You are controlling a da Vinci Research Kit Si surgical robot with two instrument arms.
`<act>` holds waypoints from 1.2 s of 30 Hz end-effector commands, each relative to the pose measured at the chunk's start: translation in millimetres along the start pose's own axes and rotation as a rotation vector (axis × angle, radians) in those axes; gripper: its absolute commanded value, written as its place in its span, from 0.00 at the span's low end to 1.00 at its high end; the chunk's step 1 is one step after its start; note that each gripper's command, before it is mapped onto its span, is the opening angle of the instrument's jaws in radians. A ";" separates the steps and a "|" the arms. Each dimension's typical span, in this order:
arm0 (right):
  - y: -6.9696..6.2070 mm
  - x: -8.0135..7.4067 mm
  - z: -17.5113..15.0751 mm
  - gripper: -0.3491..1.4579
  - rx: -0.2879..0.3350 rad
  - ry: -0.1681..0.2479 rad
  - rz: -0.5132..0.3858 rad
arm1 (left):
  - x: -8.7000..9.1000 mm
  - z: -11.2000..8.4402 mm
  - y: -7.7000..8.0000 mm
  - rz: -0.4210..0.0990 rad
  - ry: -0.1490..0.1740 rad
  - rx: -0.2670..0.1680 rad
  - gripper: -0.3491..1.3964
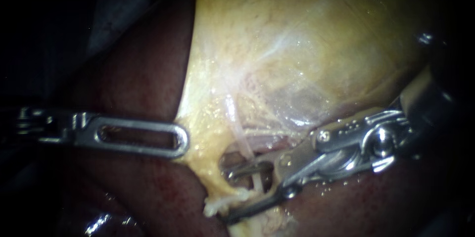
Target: Going back first clip left tube
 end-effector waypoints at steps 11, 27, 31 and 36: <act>0.4 1.0 -7.8 0.44 -0.045 0.030 -0.009 | 0.0 0.0 0.5 0.001 0.001 0.001 0.00; 1.3 0.6 -16.2 0.44 -0.130 0.055 -0.019 | -0.1 0.1 1.0 0.002 -0.001 0.002 0.00; 1.4 0.5 -16.4 0.44 -0.130 0.055 -0.019 | -0.2 0.6 1.2 0.003 -0.003 0.001 0.00; 1.3 0.3 -16.6 0.44 -0.129 0.055 -0.020 | 0.3 1.8 2.2 0.010 -0.003 -0.002 0.00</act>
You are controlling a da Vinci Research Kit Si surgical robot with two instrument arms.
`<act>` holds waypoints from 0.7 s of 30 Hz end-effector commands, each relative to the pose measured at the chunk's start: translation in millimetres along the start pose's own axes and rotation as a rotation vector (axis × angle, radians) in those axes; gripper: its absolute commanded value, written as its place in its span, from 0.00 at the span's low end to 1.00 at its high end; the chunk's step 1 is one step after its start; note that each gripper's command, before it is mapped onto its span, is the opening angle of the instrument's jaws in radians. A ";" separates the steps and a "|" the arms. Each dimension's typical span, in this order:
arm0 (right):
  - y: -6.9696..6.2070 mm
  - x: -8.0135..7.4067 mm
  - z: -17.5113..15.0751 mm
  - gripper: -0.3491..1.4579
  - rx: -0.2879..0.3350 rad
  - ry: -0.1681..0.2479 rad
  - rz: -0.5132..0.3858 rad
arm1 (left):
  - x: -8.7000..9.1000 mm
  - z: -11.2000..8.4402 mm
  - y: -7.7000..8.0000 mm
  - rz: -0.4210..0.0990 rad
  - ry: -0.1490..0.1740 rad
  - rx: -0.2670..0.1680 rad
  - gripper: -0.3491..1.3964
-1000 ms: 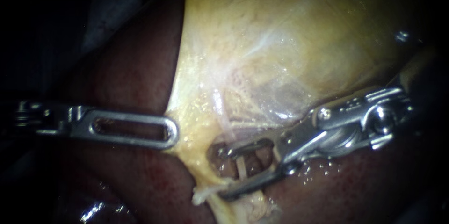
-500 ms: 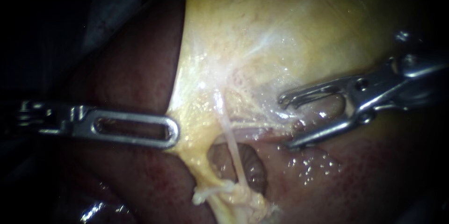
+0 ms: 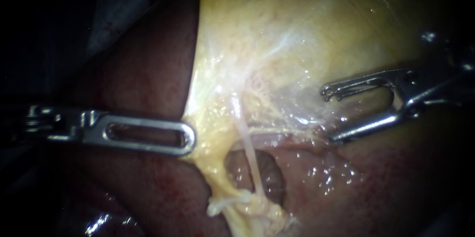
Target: Going back first clip left tube
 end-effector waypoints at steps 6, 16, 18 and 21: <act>-0.2 -0.5 -0.5 0.44 0.003 -0.001 -0.003 | 0.9 2.1 1.6 0.013 0.009 -0.002 0.00; -0.3 -0.7 -0.6 0.44 0.003 -0.001 -0.004 | 1.1 4.3 3.2 0.020 0.013 -0.003 0.00; -0.3 -0.7 -0.6 0.44 0.003 -0.001 -0.004 | 1.1 4.3 3.2 0.020 0.013 -0.003 0.00; -0.3 -0.7 -0.6 0.44 0.002 -0.001 -0.004 | 1.1 4.2 3.2 0.019 0.014 -0.003 0.00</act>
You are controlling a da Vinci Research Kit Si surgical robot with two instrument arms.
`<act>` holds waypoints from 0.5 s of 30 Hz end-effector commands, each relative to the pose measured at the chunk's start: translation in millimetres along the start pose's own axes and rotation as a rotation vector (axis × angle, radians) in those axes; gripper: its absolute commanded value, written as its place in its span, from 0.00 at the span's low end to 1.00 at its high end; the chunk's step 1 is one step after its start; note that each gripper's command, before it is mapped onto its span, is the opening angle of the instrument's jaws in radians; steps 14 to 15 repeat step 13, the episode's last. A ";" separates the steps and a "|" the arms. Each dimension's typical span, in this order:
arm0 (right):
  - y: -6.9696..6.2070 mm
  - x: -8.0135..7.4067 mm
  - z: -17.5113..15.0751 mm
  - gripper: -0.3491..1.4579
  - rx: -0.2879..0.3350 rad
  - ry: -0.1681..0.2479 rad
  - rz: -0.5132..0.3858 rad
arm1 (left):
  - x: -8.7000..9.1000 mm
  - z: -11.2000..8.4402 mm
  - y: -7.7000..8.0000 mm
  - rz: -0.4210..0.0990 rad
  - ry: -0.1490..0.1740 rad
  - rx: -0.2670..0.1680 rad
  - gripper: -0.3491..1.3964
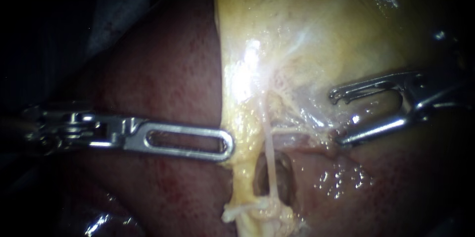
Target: Going back first clip left tube
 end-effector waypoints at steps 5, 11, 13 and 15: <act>0.0 -0.1 0.1 0.44 0.000 0.000 0.000 | -0.1 -0.1 0.1 0.000 0.001 0.001 0.00; 0.0 -0.1 0.1 0.44 0.000 0.000 0.000 | -0.1 -0.1 0.2 0.000 0.002 0.001 0.00; 0.0 -0.2 0.1 0.44 0.000 0.000 -0.001 | -0.1 -0.1 0.2 0.000 0.002 0.001 0.00; 0.0 -0.2 0.1 0.44 0.000 0.000 -0.001 | -0.1 -0.1 0.2 0.000 0.002 0.001 0.00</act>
